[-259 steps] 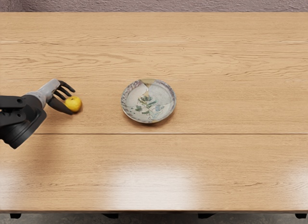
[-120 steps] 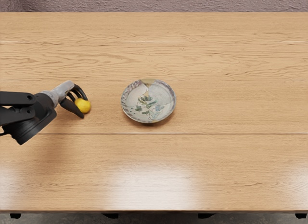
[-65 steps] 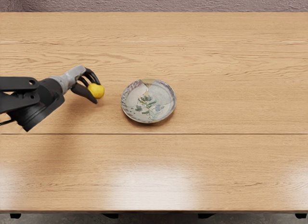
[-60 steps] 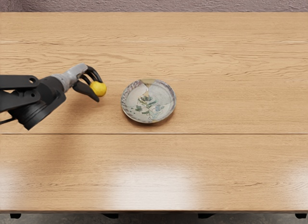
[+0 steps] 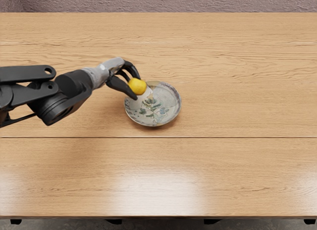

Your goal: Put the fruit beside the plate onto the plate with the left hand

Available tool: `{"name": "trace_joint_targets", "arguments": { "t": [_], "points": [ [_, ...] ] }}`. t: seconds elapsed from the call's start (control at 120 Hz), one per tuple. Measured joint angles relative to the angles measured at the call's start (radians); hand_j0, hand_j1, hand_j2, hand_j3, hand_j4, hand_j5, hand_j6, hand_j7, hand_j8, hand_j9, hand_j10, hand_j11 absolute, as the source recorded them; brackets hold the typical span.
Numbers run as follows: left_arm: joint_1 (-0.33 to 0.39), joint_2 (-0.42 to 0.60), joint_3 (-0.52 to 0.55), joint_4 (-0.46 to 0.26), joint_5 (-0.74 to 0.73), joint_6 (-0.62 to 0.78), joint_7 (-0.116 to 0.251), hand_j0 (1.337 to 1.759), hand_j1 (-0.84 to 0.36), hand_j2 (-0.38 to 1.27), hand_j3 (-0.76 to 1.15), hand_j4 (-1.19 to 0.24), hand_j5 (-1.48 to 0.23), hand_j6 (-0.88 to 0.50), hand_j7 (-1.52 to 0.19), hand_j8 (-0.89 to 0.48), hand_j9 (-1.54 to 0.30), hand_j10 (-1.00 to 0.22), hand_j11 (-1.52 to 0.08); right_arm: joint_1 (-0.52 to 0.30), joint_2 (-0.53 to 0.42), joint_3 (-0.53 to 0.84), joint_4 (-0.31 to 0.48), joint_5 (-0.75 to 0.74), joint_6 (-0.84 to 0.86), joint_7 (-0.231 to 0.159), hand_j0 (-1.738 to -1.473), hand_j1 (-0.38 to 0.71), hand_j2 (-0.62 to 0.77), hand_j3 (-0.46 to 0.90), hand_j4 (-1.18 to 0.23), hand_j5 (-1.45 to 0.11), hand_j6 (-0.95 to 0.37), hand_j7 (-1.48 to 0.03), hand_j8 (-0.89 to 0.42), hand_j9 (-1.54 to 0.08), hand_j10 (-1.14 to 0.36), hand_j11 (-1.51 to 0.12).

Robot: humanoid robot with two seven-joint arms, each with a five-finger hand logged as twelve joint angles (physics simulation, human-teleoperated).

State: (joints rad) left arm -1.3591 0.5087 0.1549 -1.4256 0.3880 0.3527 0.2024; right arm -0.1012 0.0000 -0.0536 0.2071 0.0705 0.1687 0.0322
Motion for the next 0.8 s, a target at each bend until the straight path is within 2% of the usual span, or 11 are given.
{"name": "trace_joint_targets", "arguments": {
  "t": [0.042, 0.05, 0.117, 0.15, 0.275, 0.283, 0.308, 0.358, 0.458, 0.642, 0.8],
  "points": [
    [0.001, -0.009, -0.004, 0.000, 0.001, -0.003, 0.000, 1.655, -0.39, 0.58, 0.00, -0.65, -1.16, -0.30, -1.10, -0.45, -1.06, -0.79, -1.06, 0.000, 0.000, 0.000, 0.000, 0.000, 0.000, 0.000, -1.658, -0.34, 0.00, 0.00, -0.01, -0.01, -0.01, -0.01, -0.01, -0.01, -0.01, -0.01],
    [0.002, -0.010, -0.005, 0.000, 0.002, -0.003, 0.001, 1.655, -0.42, 0.66, 0.00, -0.64, -1.15, -0.32, -1.10, -0.45, -1.06, -0.80, -1.06, 0.000, 0.000, 0.000, 0.000, 0.000, 0.000, 0.000, -1.658, -0.34, 0.00, 0.00, -0.01, -0.01, -0.01, -0.01, -0.01, -0.01, -0.01, -0.01],
    [0.011, -0.020, -0.009, 0.000, 0.007, -0.003, 0.001, 1.656, -0.41, 0.65, 0.00, -0.68, -1.13, -0.37, -1.10, -0.47, -1.06, -0.80, -1.06, 0.000, 0.000, 0.000, 0.000, 0.000, 0.000, 0.000, -1.658, -0.34, 0.00, 0.00, -0.01, -0.01, -0.01, -0.01, -0.01, -0.01, -0.01, -0.01],
    [0.017, -0.023, -0.010, 0.000, 0.008, -0.005, 0.002, 1.655, -0.42, 0.67, 0.00, -0.66, -1.14, -0.33, -1.10, -0.47, -1.06, -0.80, -1.06, 0.000, 0.000, 0.000, 0.000, 0.000, 0.000, 0.000, -1.658, -0.34, 0.00, 0.00, -0.01, -0.01, -0.01, -0.01, -0.01, -0.01, -0.01, -0.01],
    [0.045, -0.030, -0.013, 0.001, 0.017, -0.007, 0.001, 1.656, -0.44, 0.74, 0.00, -0.69, -1.12, -0.37, -1.08, -0.52, -1.06, -0.80, -1.06, 0.000, 0.000, 0.000, 0.000, 0.000, 0.000, 0.000, -1.658, -0.34, 0.00, 0.00, -0.01, -0.01, -0.01, -0.01, -0.01, -0.01, -0.01, -0.01],
    [0.045, -0.031, -0.013, 0.001, 0.017, -0.007, 0.000, 1.656, -0.44, 0.74, 0.00, -0.69, -1.11, -0.41, -1.08, -0.52, -1.06, -0.79, -1.06, 0.000, 0.000, 0.000, 0.000, 0.000, 0.000, 0.000, -1.658, -0.34, 0.00, 0.00, -0.01, -0.01, -0.01, -0.01, -0.01, -0.01, -0.01, -0.01],
    [0.046, -0.032, -0.013, 0.002, 0.017, -0.007, 0.000, 1.656, -0.43, 0.73, 0.00, -0.69, -1.09, -0.39, -1.07, -0.53, -1.04, -0.78, -1.04, 0.000, 0.000, 0.000, 0.000, 0.000, 0.000, 0.000, -1.658, -0.34, 0.00, 0.00, -0.01, -0.01, -0.01, -0.01, -0.01, -0.01, -0.01, -0.01],
    [0.057, -0.032, -0.018, 0.002, 0.020, -0.006, -0.001, 1.656, -0.36, 0.60, 0.00, -0.63, -0.97, -0.40, -0.95, -0.50, -0.93, -0.70, -0.93, 0.000, 0.000, 0.000, 0.000, 0.000, 0.000, 0.000, -1.658, -0.34, 0.00, 0.00, -0.01, -0.01, -0.01, -0.01, -0.01, -0.01, -0.01, -0.01],
    [0.064, -0.032, -0.032, 0.003, 0.022, -0.003, -0.003, 1.657, -0.17, 0.38, 0.00, -0.45, -0.68, -0.31, -0.67, -0.38, -0.66, -0.50, -0.66, 0.000, 0.000, 0.000, 0.000, 0.000, 0.000, 0.000, -1.658, -0.34, 0.00, 0.00, -0.01, -0.01, -0.01, -0.01, -0.01, -0.01, -0.01, -0.01],
    [0.060, -0.008, -0.066, 0.002, 0.016, -0.018, -0.007, 1.658, 0.11, 0.16, 0.00, -0.21, -0.30, -0.15, -0.30, -0.17, -0.29, -0.22, -0.29, 0.000, 0.000, 0.000, 0.000, 0.000, 0.000, 0.000, -1.658, -0.34, 0.00, 0.00, -0.01, -0.01, -0.01, -0.01, -0.01, -0.01, -0.01, -0.01],
    [0.071, 0.161, -0.205, -0.001, -0.064, -0.312, -0.007, 1.658, 0.24, 0.07, 0.00, -0.10, -0.14, -0.07, -0.14, -0.08, -0.14, -0.10, -0.14, 0.000, 0.000, 0.000, 0.000, 0.000, 0.000, 0.000, -1.658, -0.34, 0.00, 0.00, -0.01, -0.01, -0.01, -0.01, -0.01, -0.01, -0.01, -0.01]
  ]
}}
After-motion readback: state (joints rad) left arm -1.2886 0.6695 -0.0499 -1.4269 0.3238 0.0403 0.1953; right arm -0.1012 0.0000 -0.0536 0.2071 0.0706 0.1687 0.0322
